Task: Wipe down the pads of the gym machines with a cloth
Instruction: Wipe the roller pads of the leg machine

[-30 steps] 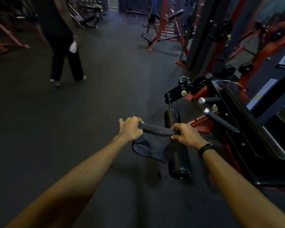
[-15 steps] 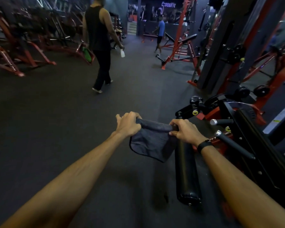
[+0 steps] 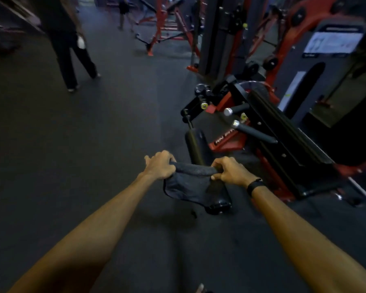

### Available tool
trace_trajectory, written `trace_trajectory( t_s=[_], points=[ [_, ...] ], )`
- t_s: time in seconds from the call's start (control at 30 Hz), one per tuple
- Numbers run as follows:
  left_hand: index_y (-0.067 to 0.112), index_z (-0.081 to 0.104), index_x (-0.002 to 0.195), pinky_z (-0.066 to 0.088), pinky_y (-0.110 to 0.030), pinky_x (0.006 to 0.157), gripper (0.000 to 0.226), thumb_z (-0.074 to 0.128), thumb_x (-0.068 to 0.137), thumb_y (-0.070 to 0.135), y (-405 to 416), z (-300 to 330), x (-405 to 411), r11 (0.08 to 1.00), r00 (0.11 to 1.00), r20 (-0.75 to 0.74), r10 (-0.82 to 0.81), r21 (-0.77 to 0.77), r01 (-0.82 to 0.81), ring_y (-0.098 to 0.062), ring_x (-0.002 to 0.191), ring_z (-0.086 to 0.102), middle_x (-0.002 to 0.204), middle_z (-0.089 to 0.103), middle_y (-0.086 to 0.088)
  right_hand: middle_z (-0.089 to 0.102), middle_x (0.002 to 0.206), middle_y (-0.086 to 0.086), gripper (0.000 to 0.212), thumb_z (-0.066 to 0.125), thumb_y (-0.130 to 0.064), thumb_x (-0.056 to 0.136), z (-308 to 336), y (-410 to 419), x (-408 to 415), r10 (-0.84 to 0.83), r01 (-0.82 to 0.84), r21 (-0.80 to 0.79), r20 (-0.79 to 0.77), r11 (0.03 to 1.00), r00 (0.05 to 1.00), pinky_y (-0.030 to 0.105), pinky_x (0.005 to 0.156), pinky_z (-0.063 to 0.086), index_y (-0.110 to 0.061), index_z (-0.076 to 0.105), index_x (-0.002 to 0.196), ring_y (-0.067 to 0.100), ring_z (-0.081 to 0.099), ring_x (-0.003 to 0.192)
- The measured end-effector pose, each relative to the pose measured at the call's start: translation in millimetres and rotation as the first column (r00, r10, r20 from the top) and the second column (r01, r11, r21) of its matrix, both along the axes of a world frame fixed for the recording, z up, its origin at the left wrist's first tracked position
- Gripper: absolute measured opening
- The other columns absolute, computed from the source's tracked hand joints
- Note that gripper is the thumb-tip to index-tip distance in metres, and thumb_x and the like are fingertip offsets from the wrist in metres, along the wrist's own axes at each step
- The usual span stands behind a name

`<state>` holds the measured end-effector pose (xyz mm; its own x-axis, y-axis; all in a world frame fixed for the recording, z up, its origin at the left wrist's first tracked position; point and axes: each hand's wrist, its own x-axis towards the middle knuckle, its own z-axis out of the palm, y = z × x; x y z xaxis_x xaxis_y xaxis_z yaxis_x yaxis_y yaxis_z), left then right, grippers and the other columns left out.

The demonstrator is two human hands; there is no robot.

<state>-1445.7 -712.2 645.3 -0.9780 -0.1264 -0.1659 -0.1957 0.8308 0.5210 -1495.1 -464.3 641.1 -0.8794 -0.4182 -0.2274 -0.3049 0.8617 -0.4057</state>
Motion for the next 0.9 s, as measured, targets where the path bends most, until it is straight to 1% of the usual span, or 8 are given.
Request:
trace_trajectory(
  t_s=[0.13,0.27,0.37,0.47,0.53,0.63,0.8,0.9],
  points=[
    [0.008,0.076,0.081,0.025,-0.057,0.111,0.015,0.062,0.077,0.004,32.5,-17.0,-33.3,0.984,0.976,0.127,-0.176,0.058,0.170,-0.008,0.081,0.055,0.073,0.069,0.009,0.067,0.082,-0.002,0.017,0.083,-0.018,0.081,-23.4,39.1,-1.7,-0.098,0.116,-0.064,0.227,0.991,0.969,0.034,0.075,0.058,-0.021,0.068,0.089,0.016,0.066,0.081],
    [0.016,0.065,0.058,0.026,-0.053,0.107,0.012,0.059,0.068,0.013,74.6,-25.7,-77.9,0.946,0.920,0.230,-0.318,0.015,0.323,-0.026,0.092,0.060,0.082,0.071,-0.004,0.072,0.085,0.003,0.013,0.083,-0.012,0.081,-38.9,75.5,-7.9,-0.179,0.285,-0.131,0.518,0.950,0.836,0.035,0.067,0.061,-0.014,0.072,0.088,0.018,0.069,0.084],
    [0.017,0.063,0.078,0.027,-0.049,0.102,0.008,0.055,0.079,0.020,107.8,-45.4,-113.0,0.912,0.909,0.191,-0.371,-0.112,0.396,-0.031,0.099,0.060,0.087,0.065,-0.005,0.073,0.087,0.006,0.009,0.079,-0.008,0.084,-62.4,96.8,-16.7,-0.214,0.432,-0.181,0.663,0.884,0.717,0.036,0.062,0.061,-0.009,0.073,0.090,0.025,0.071,0.088],
    [0.014,0.046,0.136,0.024,-0.058,0.110,0.051,0.059,0.089,0.029,137.7,-87.2,-145.7,0.831,0.887,0.176,-0.427,-0.312,0.461,-0.035,0.130,0.042,0.132,0.050,-0.011,0.071,0.093,0.007,0.007,0.076,-0.011,0.088,-111.6,105.2,-31.4,-0.445,0.595,-0.155,0.524,0.789,0.726,0.035,0.069,0.060,-0.012,0.070,0.093,0.021,0.069,0.087],
    [0.012,0.022,0.153,0.020,-0.065,0.114,0.077,0.062,0.091,0.036,149.1,-113.5,-157.1,0.809,0.881,0.197,-0.431,-0.347,0.474,-0.037,0.141,0.028,0.150,0.030,-0.016,0.066,0.122,0.013,0.033,0.071,-0.015,0.091,-145.8,101.4,-33.8,-0.604,0.702,-0.145,0.409,0.697,0.684,0.037,0.093,0.054,-0.009,0.064,0.123,0.026,0.064,0.114],
    [0.012,0.012,0.157,0.014,-0.066,0.116,0.083,0.061,0.094,0.039,155.3,-145.6,-171.0,0.730,0.816,0.282,-0.505,-0.364,0.578,-0.038,0.147,0.019,0.159,0.018,-0.018,0.038,0.156,0.013,0.076,0.068,-0.034,0.095,-183.1,84.7,-30.5,-0.587,0.714,-0.100,0.497,0.692,0.639,0.038,0.114,0.036,-0.006,0.029,0.154,0.032,0.040,0.142],
    [0.014,0.023,0.154,0.015,-0.064,0.117,0.071,0.056,0.096,0.040,143.8,-169.4,-191.6,0.637,0.744,0.330,-0.581,-0.384,0.669,-0.034,0.145,0.026,0.154,0.031,-0.013,0.004,0.167,0.013,0.094,0.045,-0.074,0.090,-212.0,39.2,-24.9,-0.648,0.703,0.039,0.425,0.710,0.632,0.064,0.119,0.011,-0.024,0.008,0.160,0.037,0.006,0.152],
    [0.015,0.028,0.152,0.015,-0.063,0.118,0.063,0.051,0.099,0.040,133.8,-176.4,-207.3,0.616,0.731,0.298,-0.614,-0.398,0.679,-0.032,0.144,0.028,0.153,0.034,-0.012,-0.009,0.167,0.015,0.097,0.030,-0.081,0.089,-208.4,8.0,-27.4,-0.689,0.709,0.017,0.254,0.705,0.679,0.066,0.118,-0.004,-0.022,0.000,0.161,0.035,-0.009,0.153]
  ],
)
